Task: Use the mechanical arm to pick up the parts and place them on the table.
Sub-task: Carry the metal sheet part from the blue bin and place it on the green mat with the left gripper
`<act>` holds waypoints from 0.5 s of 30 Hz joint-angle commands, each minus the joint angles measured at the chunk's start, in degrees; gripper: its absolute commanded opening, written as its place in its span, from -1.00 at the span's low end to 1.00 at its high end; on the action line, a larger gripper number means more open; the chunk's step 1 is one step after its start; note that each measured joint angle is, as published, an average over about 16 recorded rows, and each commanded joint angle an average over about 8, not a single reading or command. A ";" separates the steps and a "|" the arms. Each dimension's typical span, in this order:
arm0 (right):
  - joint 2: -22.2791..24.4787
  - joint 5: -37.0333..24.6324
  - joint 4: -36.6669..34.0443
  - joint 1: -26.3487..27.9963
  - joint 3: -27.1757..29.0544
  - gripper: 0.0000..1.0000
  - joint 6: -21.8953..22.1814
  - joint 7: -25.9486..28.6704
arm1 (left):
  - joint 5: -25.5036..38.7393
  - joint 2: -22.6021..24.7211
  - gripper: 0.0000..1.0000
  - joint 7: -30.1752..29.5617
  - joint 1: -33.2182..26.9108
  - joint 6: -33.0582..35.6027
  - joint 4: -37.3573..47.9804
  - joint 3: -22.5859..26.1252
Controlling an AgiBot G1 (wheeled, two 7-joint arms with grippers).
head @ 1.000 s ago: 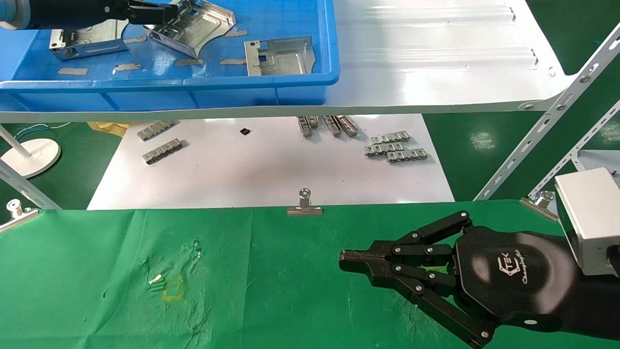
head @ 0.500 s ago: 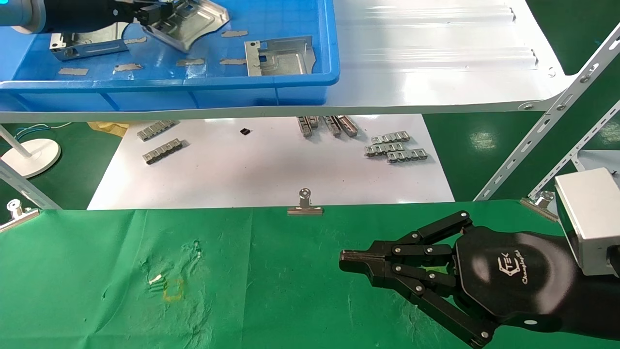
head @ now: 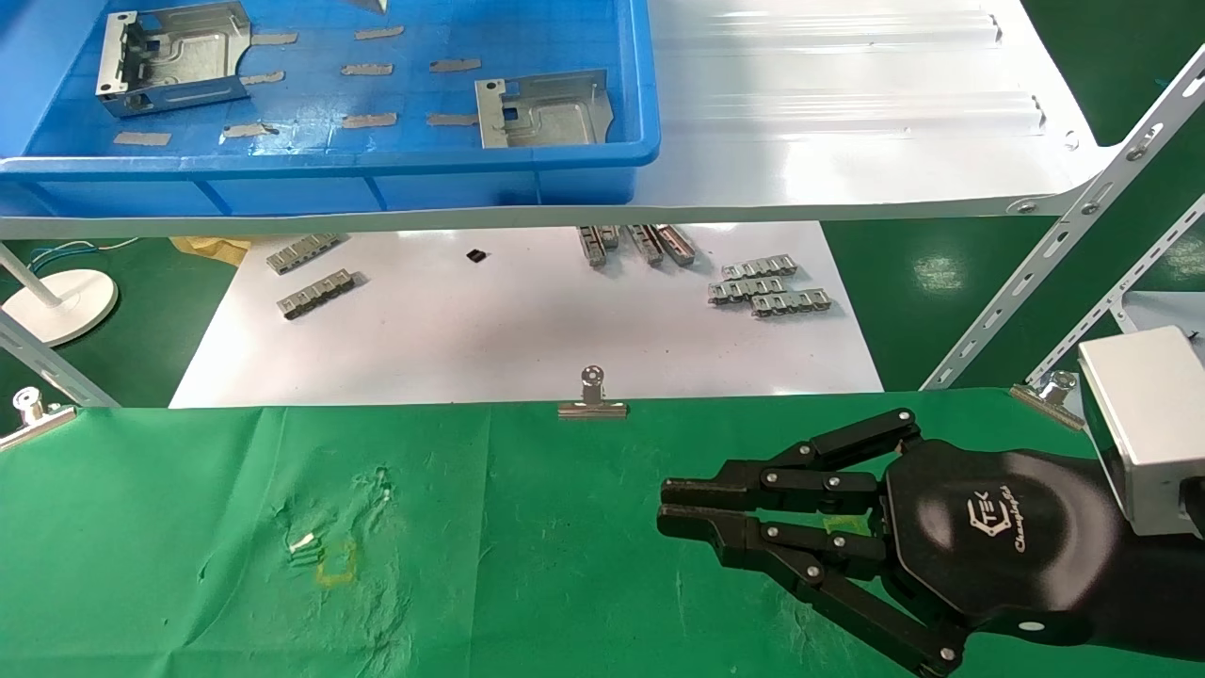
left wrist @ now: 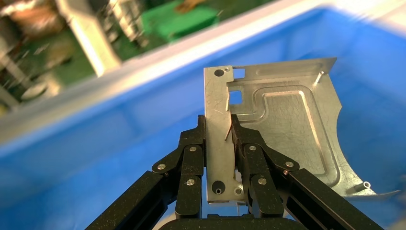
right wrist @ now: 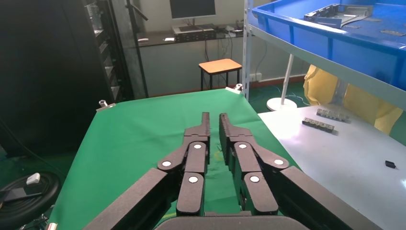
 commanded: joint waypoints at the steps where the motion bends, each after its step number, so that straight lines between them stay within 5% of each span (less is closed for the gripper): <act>1: 0.00 0.01 0.00 0.00 -0.01 1.00 0.00 0.00 | -1.44 -0.89 -1.00 1.27 -0.28 2.17 -1.19 -0.98; 15: 0.02 0.04 0.00 0.01 -0.06 1.00 0.03 -0.03 | -10.42 -10.14 -1.00 17.69 2.86 33.04 -6.55 -5.65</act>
